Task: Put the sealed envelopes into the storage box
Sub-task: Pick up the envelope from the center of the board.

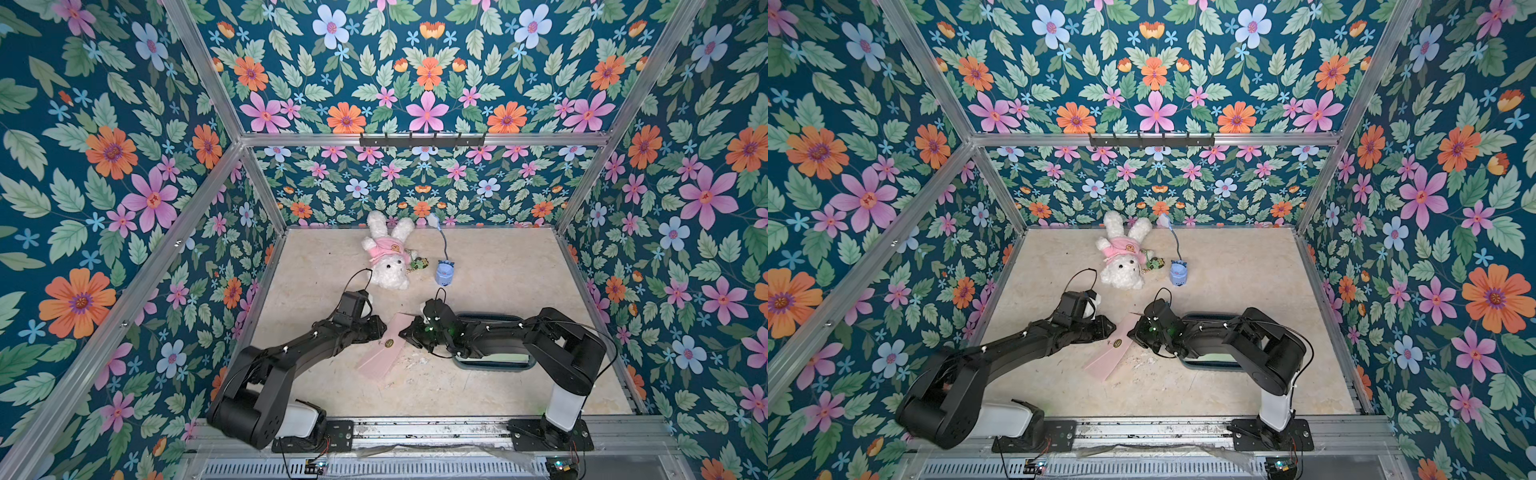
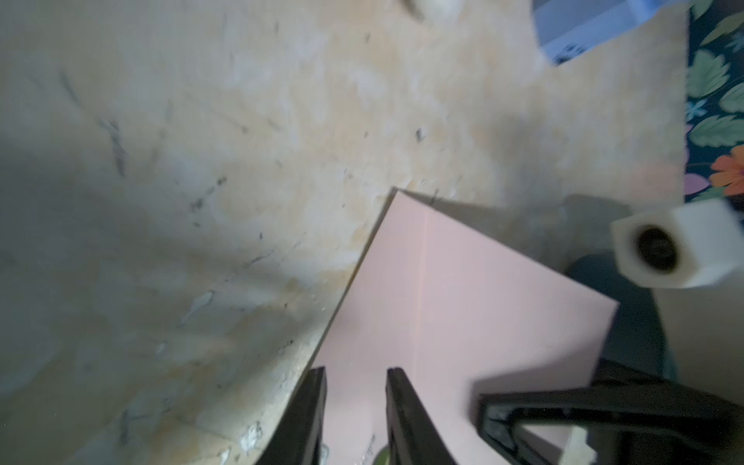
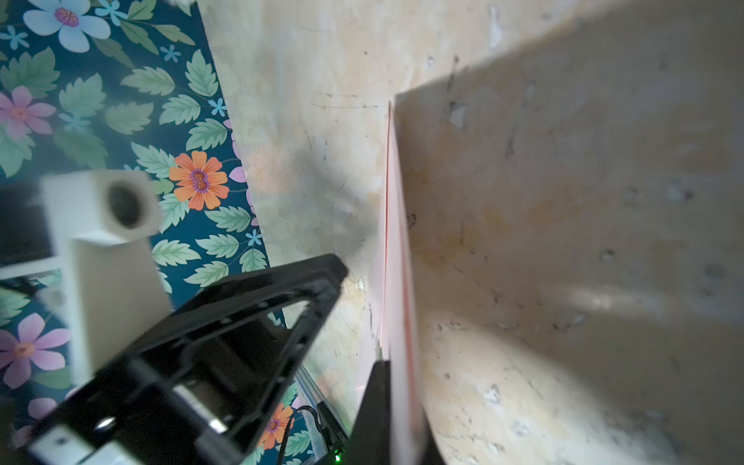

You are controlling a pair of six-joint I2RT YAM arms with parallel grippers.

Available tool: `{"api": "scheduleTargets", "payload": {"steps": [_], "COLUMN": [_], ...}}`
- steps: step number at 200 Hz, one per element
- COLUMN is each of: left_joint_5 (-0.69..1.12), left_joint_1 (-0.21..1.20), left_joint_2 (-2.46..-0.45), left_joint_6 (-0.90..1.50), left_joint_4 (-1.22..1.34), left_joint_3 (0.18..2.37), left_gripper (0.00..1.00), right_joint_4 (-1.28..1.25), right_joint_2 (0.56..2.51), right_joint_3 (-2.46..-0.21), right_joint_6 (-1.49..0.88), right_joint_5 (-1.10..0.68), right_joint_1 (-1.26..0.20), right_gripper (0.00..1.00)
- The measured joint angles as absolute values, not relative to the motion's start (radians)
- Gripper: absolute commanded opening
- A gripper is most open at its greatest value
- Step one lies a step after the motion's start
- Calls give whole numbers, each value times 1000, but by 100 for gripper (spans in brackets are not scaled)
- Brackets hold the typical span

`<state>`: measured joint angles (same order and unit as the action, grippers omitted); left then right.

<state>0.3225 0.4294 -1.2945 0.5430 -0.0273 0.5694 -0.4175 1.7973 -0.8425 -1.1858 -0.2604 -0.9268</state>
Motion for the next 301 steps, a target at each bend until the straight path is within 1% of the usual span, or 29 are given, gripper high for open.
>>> {"api": "scheduleTargets", "payload": {"steps": [9, 26, 52, 66, 94, 132, 155, 178, 186, 198, 214, 241, 253, 256, 266, 271, 277, 283, 301], "left_joint_5": [289, 232, 233, 284, 450, 626, 720, 772, 788, 815, 861, 924, 934, 937, 939, 939, 942, 944, 946], "left_joint_1": [427, 418, 406, 406, 405, 405, 405, 405, 405, 405, 405, 402, 402, 402, 402, 402, 402, 403, 406], "left_joint_2": [-1203, -1065, -954, -927, -905, -896, -907, -913, -917, -926, -941, -950, -939, -936, -925, -920, -916, -915, -927], "left_joint_6": [545, 547, 503, 464, 393, 323, 294, 280, 273, 264, 264, 273, 284, 290, 292, 292, 296, 298, 286], "left_joint_4": [-38, -48, -81, -96, -125, -172, -191, -195, -196, -199, -197, -192, -184, -183, -179, -179, -179, -178, -190], "left_joint_3": [571, 591, 641, 677, 732, 756, 756, 755, 755, 755, 754, 748, 748, 748, 749, 749, 749, 754, 783], "left_gripper": [56, 59, 64, 65, 67, 70, 70, 68, 66, 56, 37, 0, 0, 0, 0, 0, 0, 0, 0], "right_joint_4": [-416, -424, -453, -493, -558, -661, -712, -746, -754, -759, -769, -788, -790, -790, -793, -793, -787, -772, -709], "right_joint_2": [1771, 1712, 1595, 1527, 1383, 1191, 1122, 1105, 1105, 1104, 1104, 1111, 1115, 1116, 1117, 1117, 1116, 1116, 1095], "right_joint_3": [-843, -837, -804, -783, -703, -569, -524, -511, -511, -511, -511, -517, -520, -520, -521, -523, -527, -533, -546], "right_joint_6": [-1152, -1081, -956, -891, -790, -706, -676, -660, -657, -655, -654, -654, -654, -654, -654, -654, -653, -645, -624], "right_joint_5": [-258, -233, -229, -230, -234, -274, -290, -328, -343, -361, -366, -384, -378, -376, -376, -376, -379, -387, -393], "right_joint_1": [-927, -926, -923, -920, -894, -855, -852, -849, -849, -849, -849, -848, -847, -846, -844, -842, -838, -829, -773], "right_gripper": [0, 0, 0, 0, 0, 0, 0, 0, 0, 0, 0, 0, 0, 6, 29, 39, 46, 50, 53]}}
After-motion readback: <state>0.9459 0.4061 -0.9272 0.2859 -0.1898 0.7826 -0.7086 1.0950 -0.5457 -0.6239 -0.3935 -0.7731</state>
